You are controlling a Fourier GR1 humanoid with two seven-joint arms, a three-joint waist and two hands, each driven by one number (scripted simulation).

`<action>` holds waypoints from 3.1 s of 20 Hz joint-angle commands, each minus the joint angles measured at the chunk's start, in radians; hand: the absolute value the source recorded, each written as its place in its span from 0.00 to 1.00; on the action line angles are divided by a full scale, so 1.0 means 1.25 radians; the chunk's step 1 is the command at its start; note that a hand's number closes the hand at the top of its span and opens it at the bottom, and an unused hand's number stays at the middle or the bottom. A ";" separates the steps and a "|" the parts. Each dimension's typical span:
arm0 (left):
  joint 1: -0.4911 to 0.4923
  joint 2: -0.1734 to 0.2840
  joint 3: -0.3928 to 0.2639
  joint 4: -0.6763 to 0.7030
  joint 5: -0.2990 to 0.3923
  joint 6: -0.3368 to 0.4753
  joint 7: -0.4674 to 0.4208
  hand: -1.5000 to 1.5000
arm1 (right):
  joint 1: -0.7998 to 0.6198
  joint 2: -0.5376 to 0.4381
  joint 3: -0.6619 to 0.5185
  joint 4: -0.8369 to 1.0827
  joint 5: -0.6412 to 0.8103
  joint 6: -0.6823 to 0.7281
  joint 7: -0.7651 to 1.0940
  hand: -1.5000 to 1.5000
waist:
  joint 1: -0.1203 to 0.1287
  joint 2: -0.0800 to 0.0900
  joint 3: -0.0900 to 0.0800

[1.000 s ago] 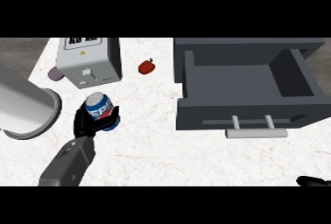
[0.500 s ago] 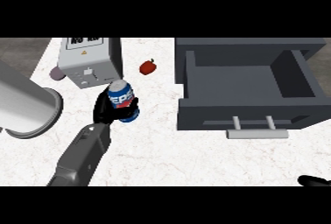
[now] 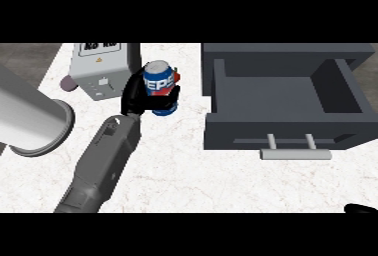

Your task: Pick up the can, place it into the drawer and close the drawer

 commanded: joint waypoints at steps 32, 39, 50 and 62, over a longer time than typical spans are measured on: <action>-0.613 -0.015 -0.171 0.128 0.128 0.261 0.424 1.00 | -0.081 -0.040 -0.020 -0.008 -0.030 -0.009 0.053 0.00 | -0.050 0.015 0.001; -0.648 -0.015 -0.252 0.202 0.187 0.316 0.388 1.00 | -0.060 -0.009 0.034 -0.008 0.021 -0.012 0.034 0.00 | -0.066 0.018 0.001; -0.665 -0.015 -0.300 0.265 0.242 0.432 0.328 0.00 | -0.142 -0.047 0.031 0.016 -0.002 -0.016 0.082 0.00 | -0.084 0.024 0.002; -0.684 -0.015 -0.287 0.272 0.322 0.451 0.293 0.00 | -0.221 -0.167 0.108 0.085 0.212 0.048 -0.043 0.00 | -0.077 0.033 0.002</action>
